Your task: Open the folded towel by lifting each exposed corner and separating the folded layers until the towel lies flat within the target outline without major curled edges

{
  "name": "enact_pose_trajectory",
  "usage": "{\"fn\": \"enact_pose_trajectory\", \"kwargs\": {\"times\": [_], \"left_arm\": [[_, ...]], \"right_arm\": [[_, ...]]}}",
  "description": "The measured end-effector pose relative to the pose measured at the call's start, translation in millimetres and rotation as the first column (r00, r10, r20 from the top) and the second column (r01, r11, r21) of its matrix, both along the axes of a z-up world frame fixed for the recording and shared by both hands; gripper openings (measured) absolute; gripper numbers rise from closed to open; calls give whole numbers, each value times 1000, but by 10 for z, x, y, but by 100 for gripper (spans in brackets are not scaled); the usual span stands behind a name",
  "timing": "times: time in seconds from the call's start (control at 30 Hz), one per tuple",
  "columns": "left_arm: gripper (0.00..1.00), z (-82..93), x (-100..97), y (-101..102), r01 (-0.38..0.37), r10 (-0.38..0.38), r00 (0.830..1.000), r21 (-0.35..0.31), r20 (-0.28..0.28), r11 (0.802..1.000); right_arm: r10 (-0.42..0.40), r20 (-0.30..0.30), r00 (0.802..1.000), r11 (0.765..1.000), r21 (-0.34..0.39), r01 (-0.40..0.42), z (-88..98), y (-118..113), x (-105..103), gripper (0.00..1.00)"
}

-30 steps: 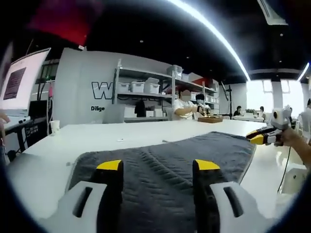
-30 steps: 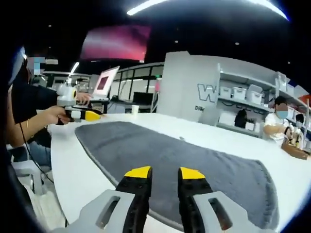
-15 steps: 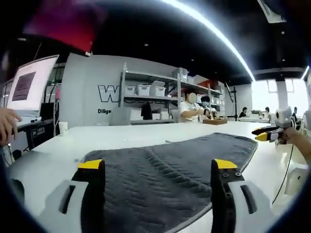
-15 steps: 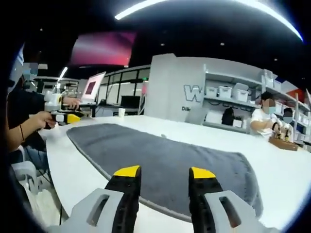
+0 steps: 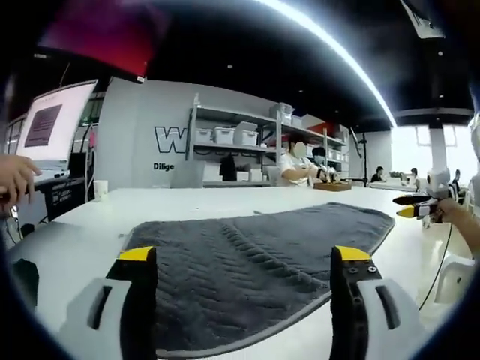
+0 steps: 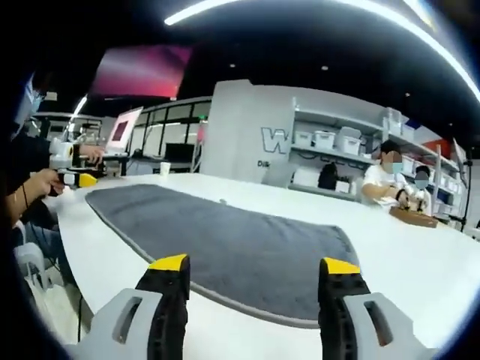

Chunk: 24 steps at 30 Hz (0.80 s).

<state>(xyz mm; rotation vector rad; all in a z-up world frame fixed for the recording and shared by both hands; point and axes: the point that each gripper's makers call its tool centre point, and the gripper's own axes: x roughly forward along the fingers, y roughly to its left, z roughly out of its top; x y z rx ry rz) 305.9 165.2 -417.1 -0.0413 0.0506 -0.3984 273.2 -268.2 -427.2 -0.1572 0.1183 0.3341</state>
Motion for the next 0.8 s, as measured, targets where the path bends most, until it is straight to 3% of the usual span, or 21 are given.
{"fn": "enact_pose_trajectory", "kwargs": {"times": [0.03,0.17,0.27,0.43,0.8], "left_arm": [[98,61,12,58,-44,45,999,-34,31,998],[99,123,-40,54,-44,47,998,-66,41,997],[99,121,-78,15,-46,46,998,0,35,999],[99,220,-134,2,-38,40,998,-35,54,999],[99,208,-200,-101,1,-1,1000,-5,31,1000]], "right_arm": [[-12,-3,1000,1000,3,12,-3,-40,-12,71],[-41,3,999,999,7,41,27,-134,-45,78],[-54,19,998,998,19,53,91,-200,-83,84],[-59,29,998,998,0,59,153,-241,-121,89],[-43,28,999,999,-17,44,219,-243,-152,94]]}}
